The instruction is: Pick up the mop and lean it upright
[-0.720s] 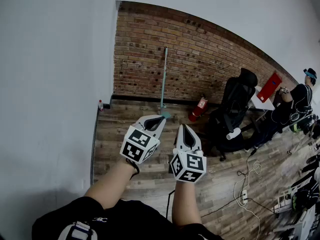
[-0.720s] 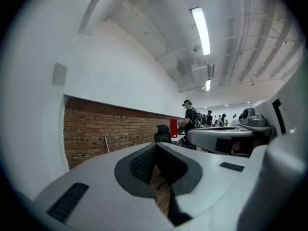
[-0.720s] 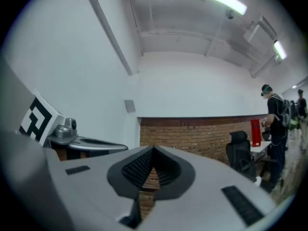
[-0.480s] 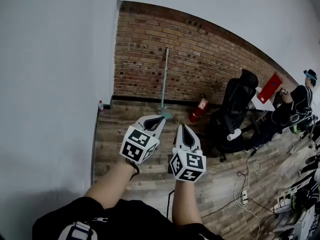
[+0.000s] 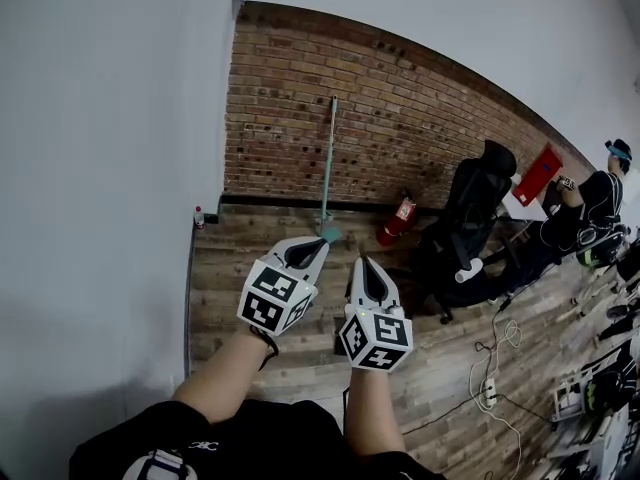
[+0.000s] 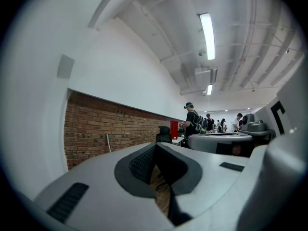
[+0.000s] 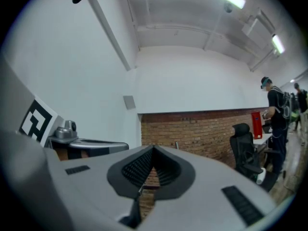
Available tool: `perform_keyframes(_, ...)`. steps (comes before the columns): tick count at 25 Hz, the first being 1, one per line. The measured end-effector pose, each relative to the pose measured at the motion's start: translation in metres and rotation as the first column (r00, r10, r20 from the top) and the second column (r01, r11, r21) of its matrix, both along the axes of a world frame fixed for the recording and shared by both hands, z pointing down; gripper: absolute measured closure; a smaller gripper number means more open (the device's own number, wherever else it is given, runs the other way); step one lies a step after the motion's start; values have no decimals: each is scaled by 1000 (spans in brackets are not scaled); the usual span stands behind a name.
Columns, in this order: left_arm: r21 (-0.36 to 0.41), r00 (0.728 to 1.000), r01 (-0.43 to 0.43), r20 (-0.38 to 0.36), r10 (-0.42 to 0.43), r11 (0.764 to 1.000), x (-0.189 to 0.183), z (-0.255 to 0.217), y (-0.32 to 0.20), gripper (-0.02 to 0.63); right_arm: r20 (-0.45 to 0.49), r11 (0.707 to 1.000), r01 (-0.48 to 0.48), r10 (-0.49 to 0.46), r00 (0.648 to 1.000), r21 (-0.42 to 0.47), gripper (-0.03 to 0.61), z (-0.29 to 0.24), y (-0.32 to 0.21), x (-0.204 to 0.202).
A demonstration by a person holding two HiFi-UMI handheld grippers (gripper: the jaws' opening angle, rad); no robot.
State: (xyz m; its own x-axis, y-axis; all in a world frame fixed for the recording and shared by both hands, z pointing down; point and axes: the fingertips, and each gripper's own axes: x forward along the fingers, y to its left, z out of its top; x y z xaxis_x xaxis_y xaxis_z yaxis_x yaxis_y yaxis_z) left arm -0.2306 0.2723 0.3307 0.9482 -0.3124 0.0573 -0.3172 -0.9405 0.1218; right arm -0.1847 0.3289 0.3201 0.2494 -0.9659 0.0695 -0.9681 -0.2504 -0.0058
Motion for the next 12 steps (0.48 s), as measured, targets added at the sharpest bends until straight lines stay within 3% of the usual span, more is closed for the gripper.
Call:
perform_keyframes(7, -1, 1000, 12, 25, -12, 1000, 19, 12, -30, 623, 27, 1000, 26, -26, 999, -12, 566, 10, -33, 20)
perform_keyframes(12, -1, 998, 29, 49, -29, 1000, 60, 26, -65, 623, 42, 999, 43, -43, 998, -3, 566, 21, -68, 63)
